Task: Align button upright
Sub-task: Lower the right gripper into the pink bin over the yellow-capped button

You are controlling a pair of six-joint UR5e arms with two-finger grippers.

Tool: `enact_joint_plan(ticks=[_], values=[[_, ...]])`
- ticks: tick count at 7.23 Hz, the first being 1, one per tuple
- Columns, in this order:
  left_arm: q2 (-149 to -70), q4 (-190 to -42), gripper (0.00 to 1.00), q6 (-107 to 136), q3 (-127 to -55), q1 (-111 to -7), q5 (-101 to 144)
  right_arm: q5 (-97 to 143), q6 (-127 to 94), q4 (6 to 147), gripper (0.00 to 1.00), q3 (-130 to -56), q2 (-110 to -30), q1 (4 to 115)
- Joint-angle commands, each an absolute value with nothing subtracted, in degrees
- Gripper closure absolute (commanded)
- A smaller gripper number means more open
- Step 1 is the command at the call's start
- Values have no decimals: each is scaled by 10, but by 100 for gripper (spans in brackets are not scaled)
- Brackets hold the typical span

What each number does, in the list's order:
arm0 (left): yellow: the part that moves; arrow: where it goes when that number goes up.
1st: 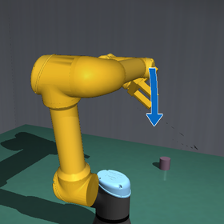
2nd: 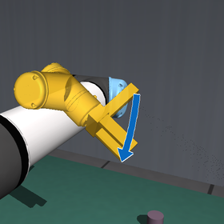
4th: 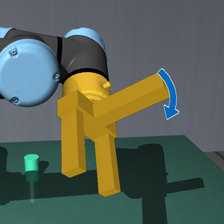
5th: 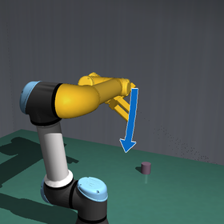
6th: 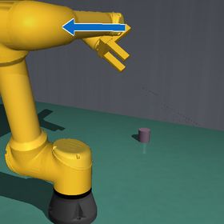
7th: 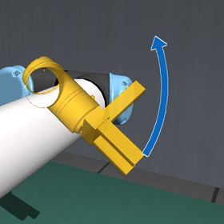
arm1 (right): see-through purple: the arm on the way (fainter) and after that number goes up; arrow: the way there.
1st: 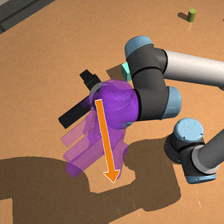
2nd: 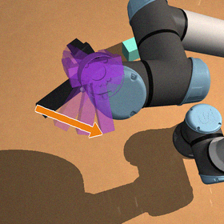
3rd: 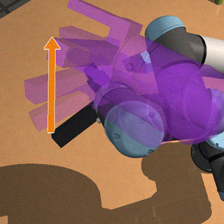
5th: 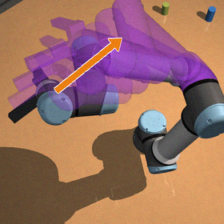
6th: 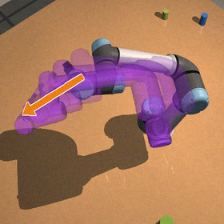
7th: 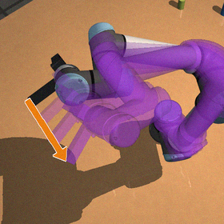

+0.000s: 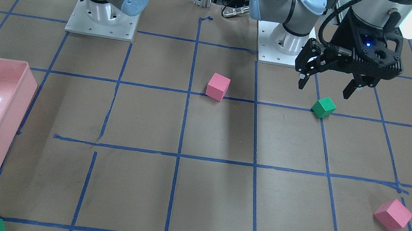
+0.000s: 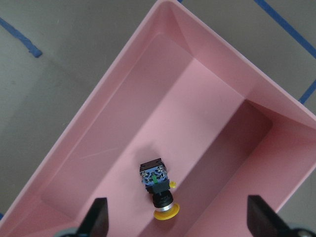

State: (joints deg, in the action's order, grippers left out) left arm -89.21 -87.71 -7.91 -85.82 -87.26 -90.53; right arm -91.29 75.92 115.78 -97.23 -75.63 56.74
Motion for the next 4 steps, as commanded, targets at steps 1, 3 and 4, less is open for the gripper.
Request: enact_joint_plan(ticks=[1,3,4], values=[[-892,-877,0,-79,-858,-873,-905,-913,806,1181,0,-976,-725,560],[-893,-876,0,-79,-857,-872,-905,-912,863,1227,0,-979,-700,555],[-893,-876,0,-79,-859,-872,-905,-911,875,1228,0,-983,-688,550]])
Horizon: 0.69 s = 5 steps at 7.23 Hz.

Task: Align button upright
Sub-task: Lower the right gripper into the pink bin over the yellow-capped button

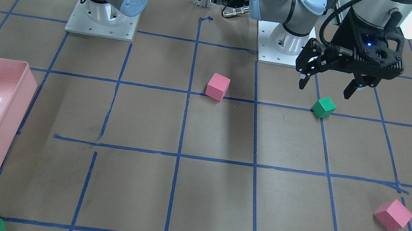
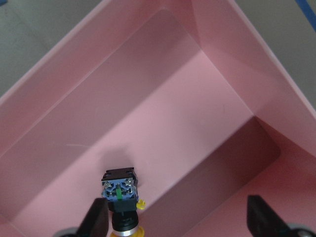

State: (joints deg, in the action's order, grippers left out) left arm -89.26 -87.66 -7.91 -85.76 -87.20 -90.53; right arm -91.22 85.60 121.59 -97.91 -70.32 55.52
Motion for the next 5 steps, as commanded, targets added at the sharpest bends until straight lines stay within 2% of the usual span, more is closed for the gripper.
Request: enact_joint_plan(ticks=[1,5], values=[[-893,-876,0,-79,-858,-872,-905,-913,878,1229,0,-988,-681,549],[-892,-877,0,-79,-860,-872,-905,-922,904,1239,0,-1024,-665,529]])
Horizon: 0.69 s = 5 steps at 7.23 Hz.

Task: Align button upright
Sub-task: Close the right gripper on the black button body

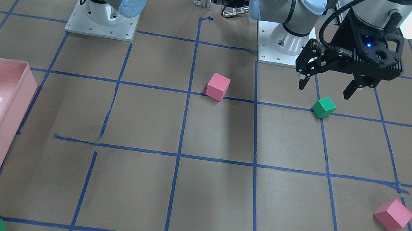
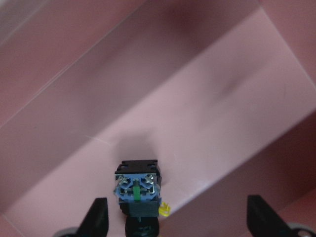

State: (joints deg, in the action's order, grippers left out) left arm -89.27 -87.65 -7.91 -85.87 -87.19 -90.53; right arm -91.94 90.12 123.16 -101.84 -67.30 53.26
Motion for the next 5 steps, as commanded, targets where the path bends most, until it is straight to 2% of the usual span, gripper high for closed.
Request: enact_joint_plan(ticks=[1,5], values=[[-892,-876,0,-79,-860,-872,-905,-927,905,1251,0,-1024,-651,529],[-892,-877,0,-79,-859,-872,-905,-940,918,1252,0,-1032,-644,528]])
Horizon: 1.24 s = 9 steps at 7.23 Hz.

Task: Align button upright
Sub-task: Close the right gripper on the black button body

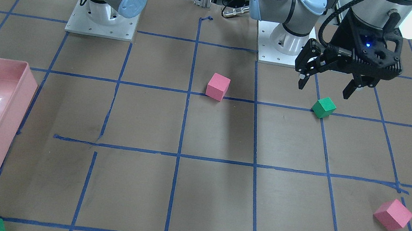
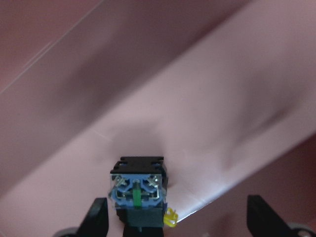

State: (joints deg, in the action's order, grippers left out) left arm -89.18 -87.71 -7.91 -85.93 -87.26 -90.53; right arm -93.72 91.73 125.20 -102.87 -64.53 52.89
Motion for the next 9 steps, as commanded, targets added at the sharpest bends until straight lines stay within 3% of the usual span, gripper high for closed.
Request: enact_joint_plan(ticks=[1,2,3,4,5,9], values=[[-892,-876,0,-79,-860,-872,-905,-942,918,1252,2,-1034,-643,529],[-892,-877,0,-79,-861,-872,-905,-946,918,1252,7,-1034,-642,529],[-892,-877,0,-79,-861,-872,-905,-947,918,1252,32,-1034,-640,529],[-892,-877,0,-79,-861,-872,-905,-967,912,1252,80,-1033,-639,529],[-892,-877,0,-79,-861,-872,-905,-975,912,1252,100,-1034,-638,529],[-892,-876,0,-79,-860,-872,-906,-969,896,1244,100,-1025,-661,528]])
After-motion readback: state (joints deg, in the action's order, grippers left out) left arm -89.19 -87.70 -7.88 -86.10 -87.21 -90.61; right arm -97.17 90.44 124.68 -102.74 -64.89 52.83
